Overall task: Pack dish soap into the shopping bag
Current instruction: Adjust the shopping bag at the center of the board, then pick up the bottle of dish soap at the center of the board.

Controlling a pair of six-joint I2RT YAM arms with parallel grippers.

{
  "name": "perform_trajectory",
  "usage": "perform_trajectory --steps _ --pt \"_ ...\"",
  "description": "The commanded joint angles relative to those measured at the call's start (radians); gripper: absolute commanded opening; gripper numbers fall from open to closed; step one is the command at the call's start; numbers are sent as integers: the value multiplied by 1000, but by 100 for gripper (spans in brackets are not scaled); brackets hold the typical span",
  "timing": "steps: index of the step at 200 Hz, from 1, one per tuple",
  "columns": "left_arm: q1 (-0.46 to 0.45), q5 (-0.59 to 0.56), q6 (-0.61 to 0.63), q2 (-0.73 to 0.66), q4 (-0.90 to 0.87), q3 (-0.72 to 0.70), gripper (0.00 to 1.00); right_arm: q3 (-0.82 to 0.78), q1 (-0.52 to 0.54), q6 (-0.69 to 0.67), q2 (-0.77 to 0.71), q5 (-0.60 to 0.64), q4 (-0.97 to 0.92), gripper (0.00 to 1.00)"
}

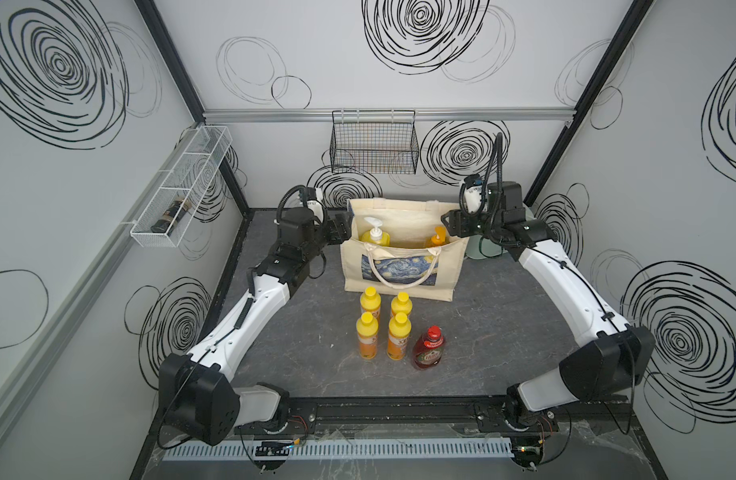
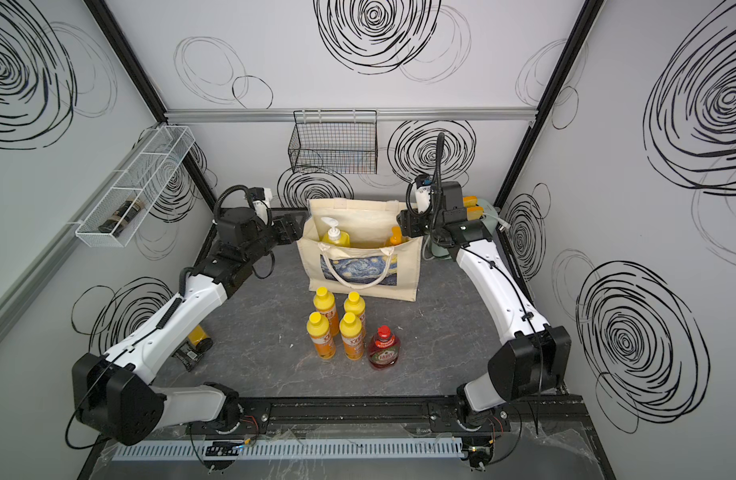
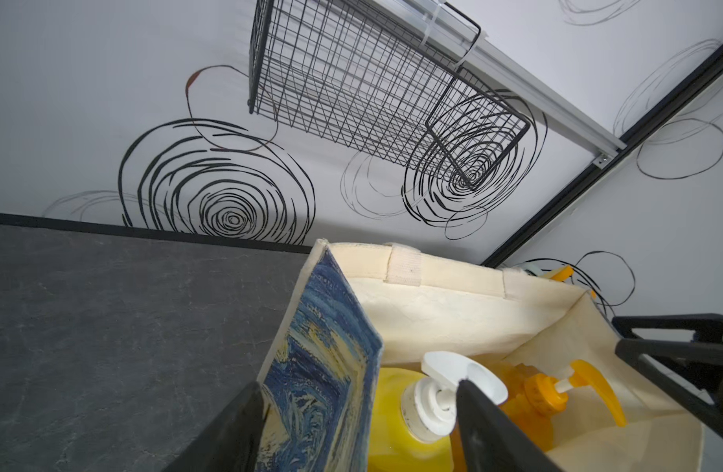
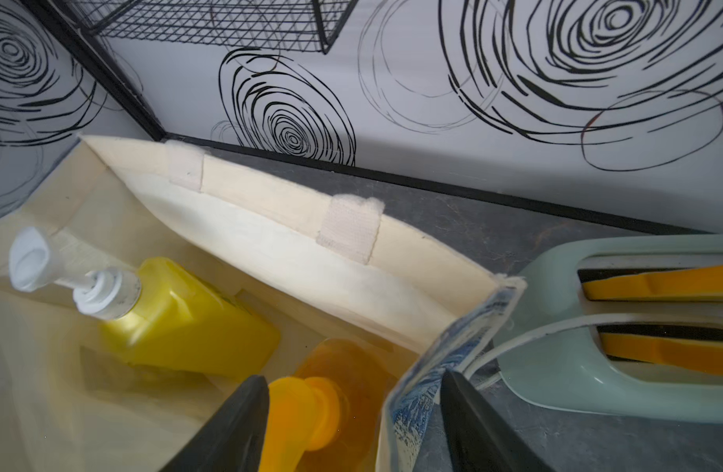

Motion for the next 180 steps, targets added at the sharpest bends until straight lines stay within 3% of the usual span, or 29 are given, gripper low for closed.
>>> perform_trajectory --steps 1,42,125,180 --pt "-4 11 -6 22 53 -9 92 -17 44 8 -82 74 -35 82" --pt "-35 5 -11 26 56 -55 95 -95 103 33 -127 181 -95 89" --pt "-102 -26 -15 -79 106 -243 95 -210 157 55 -206 227 -159 86" --pt "-114 -10 7 -119 173 -310 96 -143 373 63 -300 264 -196 77"
